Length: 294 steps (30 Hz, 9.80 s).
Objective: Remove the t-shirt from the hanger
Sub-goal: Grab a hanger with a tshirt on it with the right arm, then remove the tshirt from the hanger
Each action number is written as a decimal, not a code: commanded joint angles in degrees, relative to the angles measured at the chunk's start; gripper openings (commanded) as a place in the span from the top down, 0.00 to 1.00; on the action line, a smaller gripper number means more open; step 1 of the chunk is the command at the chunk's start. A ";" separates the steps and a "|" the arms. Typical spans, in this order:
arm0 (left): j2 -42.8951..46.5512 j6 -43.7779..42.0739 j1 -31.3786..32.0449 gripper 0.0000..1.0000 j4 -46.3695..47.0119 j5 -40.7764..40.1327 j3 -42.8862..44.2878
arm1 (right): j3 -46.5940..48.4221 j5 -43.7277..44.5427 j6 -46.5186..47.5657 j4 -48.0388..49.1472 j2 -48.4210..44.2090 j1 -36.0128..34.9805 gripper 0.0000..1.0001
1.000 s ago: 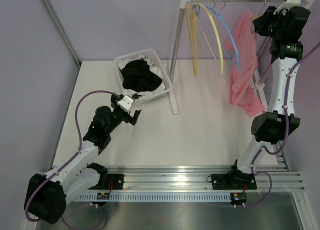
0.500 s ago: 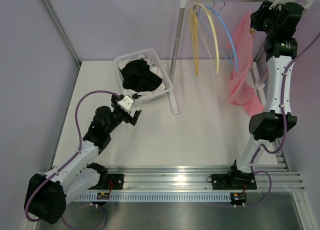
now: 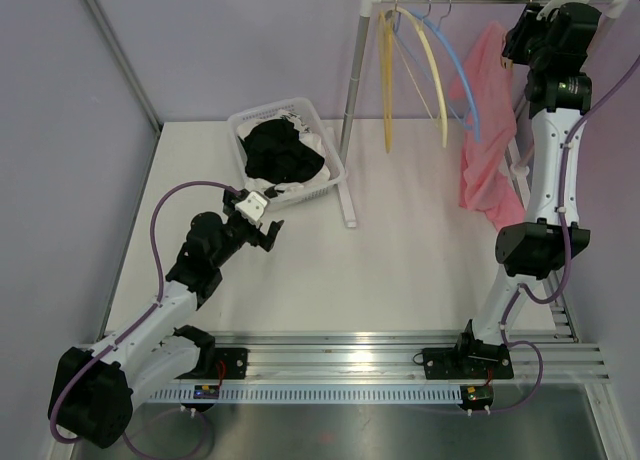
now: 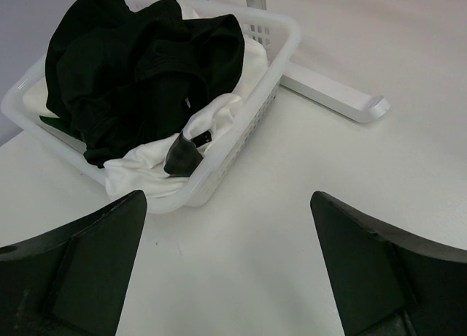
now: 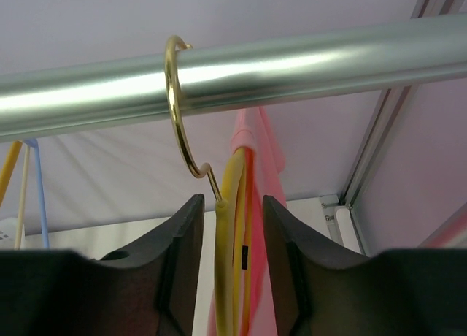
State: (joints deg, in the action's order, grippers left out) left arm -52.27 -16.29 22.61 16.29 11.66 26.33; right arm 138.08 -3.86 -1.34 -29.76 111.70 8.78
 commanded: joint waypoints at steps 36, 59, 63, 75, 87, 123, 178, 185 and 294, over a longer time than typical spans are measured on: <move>-0.81 -0.58 -0.02 0.01 2.43 0.03 1.97 | 6.05 3.15 3.19 -3.81 3.52 -1.48 0.68; -1.87 -0.49 -0.02 0.01 2.34 -0.15 2.33 | 5.79 7.29 2.58 0.84 0.54 -2.10 1.00; -2.13 -0.58 -0.02 0.01 2.43 -0.32 2.41 | 4.92 6.06 -0.31 1.89 -0.69 -2.10 1.00; -2.05 -0.58 -0.02 0.01 2.25 -0.41 2.59 | -4.04 4.12 -4.19 8.74 -8.59 -2.10 1.00; -2.05 -0.76 -0.02 0.01 2.16 0.03 2.68 | -9.24 -0.61 -4.19 8.06 -12.82 -2.18 1.00; 4.81 0.30 -0.02 0.01 1.99 -0.06 0.57 | -37.97 4.12 -8.94 -17.95 -52.62 -2.10 1.00; 4.28 -0.23 -0.02 0.01 2.25 0.12 0.48 | -55.30 -55.12 -18.95 6.02 -61.34 -2.54 1.00; 4.46 -0.23 -0.02 0.01 2.34 0.47 0.48 | -49.58 -54.06 -26.06 13.75 -56.25 -2.54 1.00; -0.90 -26.43 21.33 1.00 3.84 11.55 22.79 | -37.89 6.75 -7.10 6.20 -27.59 -59.49 1.00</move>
State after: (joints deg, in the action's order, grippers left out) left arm -53.41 -47.59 43.38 18.61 25.82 43.46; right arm 99.22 0.64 -9.19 -28.51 85.01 -49.95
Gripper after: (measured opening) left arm 0.027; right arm 0.066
